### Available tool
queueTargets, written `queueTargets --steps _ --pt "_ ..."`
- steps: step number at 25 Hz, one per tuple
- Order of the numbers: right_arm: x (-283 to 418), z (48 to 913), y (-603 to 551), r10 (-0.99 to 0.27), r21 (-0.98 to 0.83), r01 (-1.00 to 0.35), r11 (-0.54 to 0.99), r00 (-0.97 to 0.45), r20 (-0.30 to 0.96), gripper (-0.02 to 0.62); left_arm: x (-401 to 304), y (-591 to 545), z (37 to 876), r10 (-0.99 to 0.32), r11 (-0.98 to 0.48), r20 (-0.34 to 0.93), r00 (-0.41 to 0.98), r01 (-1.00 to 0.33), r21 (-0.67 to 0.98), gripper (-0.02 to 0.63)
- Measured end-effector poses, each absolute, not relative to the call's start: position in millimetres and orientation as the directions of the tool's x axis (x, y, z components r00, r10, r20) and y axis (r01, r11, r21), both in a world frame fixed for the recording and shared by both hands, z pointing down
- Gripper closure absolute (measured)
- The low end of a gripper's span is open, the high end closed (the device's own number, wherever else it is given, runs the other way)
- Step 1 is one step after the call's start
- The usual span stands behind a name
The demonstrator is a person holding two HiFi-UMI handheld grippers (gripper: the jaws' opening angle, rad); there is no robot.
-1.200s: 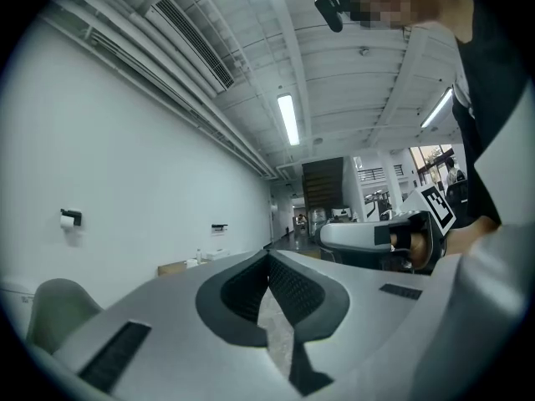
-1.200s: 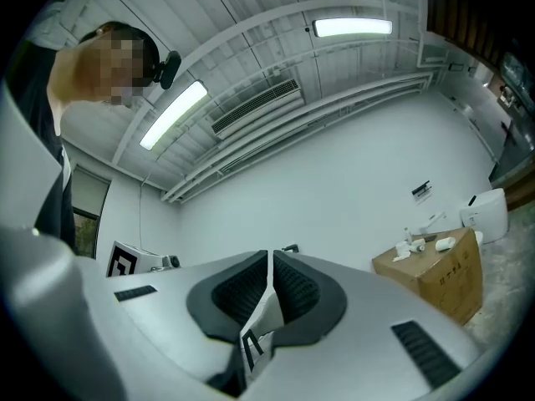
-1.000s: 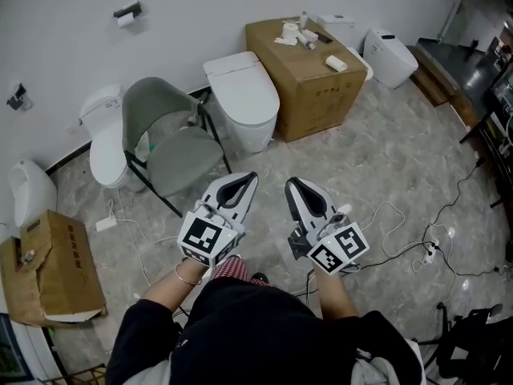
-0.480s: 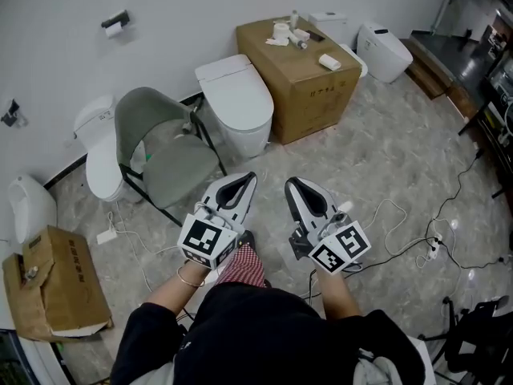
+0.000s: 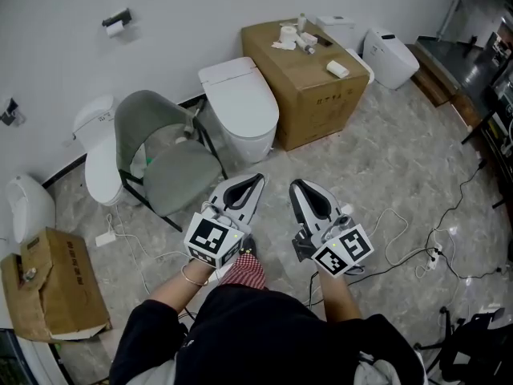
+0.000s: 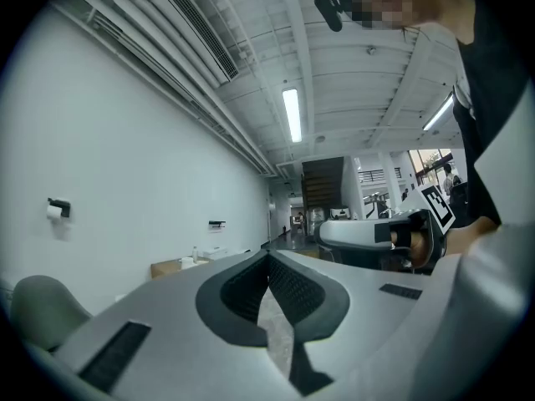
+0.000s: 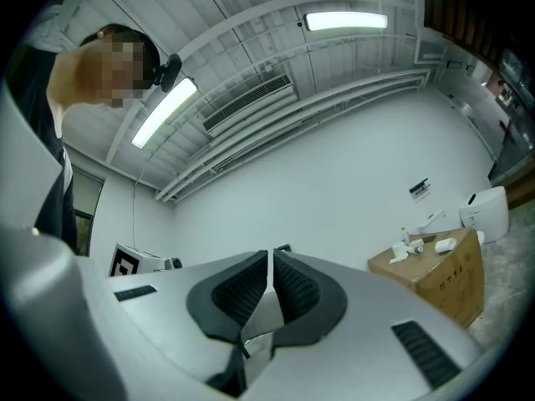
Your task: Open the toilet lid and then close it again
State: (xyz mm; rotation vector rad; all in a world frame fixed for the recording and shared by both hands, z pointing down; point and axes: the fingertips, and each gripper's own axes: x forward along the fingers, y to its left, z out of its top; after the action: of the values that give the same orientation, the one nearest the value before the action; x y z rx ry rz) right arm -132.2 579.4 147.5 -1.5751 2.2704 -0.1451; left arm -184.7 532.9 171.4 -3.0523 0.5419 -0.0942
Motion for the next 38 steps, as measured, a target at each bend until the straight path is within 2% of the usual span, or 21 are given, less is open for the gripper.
queueTargets --steps 19,24,38 --pt "-124 150 490 -0.926 -0.274 -0.888 0.369 -0.324 -0.196 0.572 -176 441 172 -0.358 -0.934 0.029 0.933 -0.357 -0.017 0.603" --pt "-118 150 460 -0.931 -0.274 -0.893 0.356 -0.313 -0.189 0.572 -175 413 175 -0.356 -0.934 0.055 0.933 -0.355 -0.021 0.603" --pt "-110 154 380 -0.938 -0.298 -0.891 0.341 -0.301 -0.175 0.572 -157 334 173 -0.343 -0.939 0.013 0.939 -0.344 0.02 0.603"
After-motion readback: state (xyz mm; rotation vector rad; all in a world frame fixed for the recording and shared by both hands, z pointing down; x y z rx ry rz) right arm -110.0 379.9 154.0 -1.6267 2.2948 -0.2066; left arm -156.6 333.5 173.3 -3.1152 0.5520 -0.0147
